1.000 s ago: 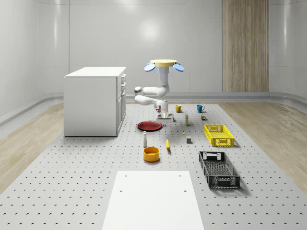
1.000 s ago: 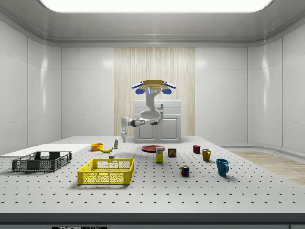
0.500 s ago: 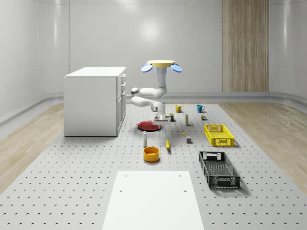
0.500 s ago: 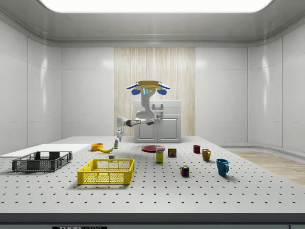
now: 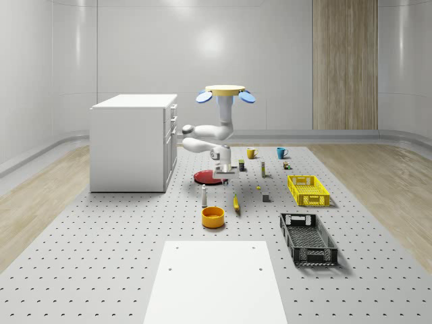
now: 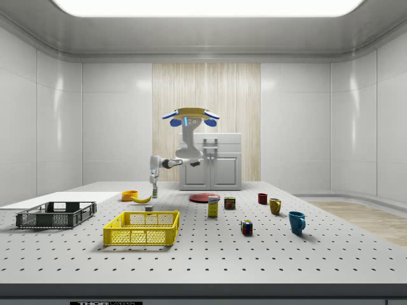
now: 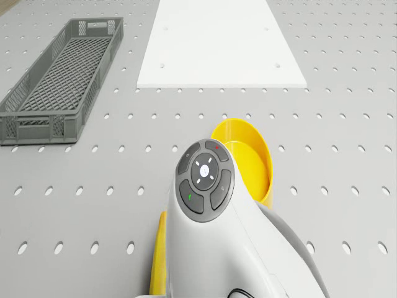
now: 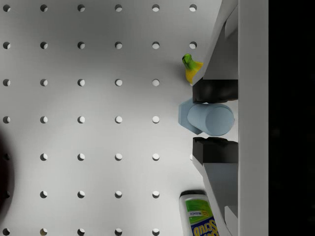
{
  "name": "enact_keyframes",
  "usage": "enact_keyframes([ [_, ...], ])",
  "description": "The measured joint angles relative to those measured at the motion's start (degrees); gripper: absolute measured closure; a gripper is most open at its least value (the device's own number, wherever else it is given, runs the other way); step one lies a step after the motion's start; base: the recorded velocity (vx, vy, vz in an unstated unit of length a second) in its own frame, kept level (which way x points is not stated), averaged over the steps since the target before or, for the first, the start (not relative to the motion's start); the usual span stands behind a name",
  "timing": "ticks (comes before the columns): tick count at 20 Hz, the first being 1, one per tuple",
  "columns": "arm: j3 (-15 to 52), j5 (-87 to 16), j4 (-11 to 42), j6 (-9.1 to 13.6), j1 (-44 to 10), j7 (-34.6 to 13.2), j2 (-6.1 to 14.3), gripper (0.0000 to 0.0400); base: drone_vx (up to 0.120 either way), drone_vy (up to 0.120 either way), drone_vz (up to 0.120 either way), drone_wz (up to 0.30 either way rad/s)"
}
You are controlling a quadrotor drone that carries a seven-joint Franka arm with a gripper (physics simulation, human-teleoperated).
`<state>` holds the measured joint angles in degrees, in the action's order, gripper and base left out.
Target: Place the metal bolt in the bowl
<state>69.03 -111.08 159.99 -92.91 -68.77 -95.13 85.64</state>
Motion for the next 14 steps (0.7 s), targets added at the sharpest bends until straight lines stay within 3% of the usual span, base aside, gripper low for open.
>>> enact_keyframes([
  [4, 0.00, 0.02, 0.00, -0.04, -0.02, -0.01, 0.04, 0.0300, 0.120, -0.120, 0.000, 0.000],
  [10, 0.01, 0.04, -0.01, -0.09, -0.04, -0.03, 0.09, 0.0300, 0.120, -0.007, 0.000, 0.000],
  [14, 0.02, 0.06, -0.01, -0.12, -0.05, -0.04, 0.13, 0.0300, 0.120, -0.110, 0.000, 0.000],
])
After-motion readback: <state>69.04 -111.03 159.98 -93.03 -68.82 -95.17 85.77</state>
